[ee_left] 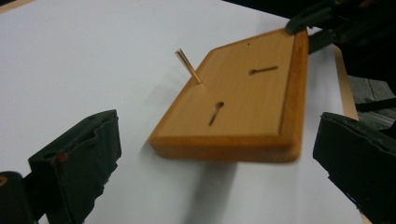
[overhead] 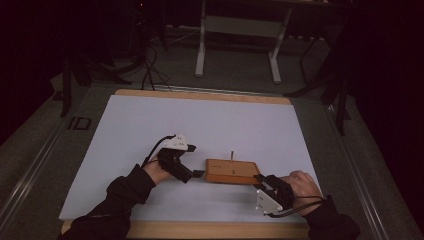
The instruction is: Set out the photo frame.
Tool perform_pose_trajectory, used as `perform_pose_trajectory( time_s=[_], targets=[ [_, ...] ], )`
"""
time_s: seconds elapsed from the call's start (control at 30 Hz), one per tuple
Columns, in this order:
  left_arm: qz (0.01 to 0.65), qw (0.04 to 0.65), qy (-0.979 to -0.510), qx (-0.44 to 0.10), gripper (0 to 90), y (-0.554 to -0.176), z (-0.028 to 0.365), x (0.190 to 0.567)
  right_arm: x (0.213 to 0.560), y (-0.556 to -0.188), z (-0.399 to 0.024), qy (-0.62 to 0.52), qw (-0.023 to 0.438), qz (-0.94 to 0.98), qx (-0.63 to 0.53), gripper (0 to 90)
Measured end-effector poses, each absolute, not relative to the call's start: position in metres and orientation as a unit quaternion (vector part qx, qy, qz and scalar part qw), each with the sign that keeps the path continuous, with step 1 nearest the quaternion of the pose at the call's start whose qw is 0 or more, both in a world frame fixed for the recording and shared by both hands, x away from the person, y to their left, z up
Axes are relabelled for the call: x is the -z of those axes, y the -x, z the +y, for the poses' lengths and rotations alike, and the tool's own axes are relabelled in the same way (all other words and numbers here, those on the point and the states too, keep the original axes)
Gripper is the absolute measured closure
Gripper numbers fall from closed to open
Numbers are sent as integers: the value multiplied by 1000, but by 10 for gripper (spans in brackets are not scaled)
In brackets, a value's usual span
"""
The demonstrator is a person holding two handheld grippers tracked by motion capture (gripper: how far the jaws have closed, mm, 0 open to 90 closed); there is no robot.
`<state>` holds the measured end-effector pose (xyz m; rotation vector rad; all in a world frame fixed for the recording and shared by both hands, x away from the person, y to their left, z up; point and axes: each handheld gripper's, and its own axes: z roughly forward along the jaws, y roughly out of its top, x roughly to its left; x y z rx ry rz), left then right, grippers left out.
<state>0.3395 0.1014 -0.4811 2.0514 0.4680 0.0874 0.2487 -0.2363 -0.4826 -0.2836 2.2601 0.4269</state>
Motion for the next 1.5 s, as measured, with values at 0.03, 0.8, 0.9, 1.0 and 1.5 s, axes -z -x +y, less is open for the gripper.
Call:
perform_pose_trajectory(
  time_s=[0.03,0.8,0.9,1.0,1.5],
  targets=[
    [195,496,-845,-35,15,-338,103,481,480,-251,-237,111,395,896,-171,701],
    [203,503,-840,-35,15,-315,122,493,438,-311,-240,82,270,938,-199,704],
    [205,504,-838,-34,15,-315,123,495,432,-322,-240,75,248,945,-201,704],
    [206,506,-837,-33,15,-314,124,496,427,-334,-239,67,224,951,-202,703],
    [212,509,-834,-29,15,-314,124,502,414,-377,-236,26,151,967,-206,692]
  ],
)
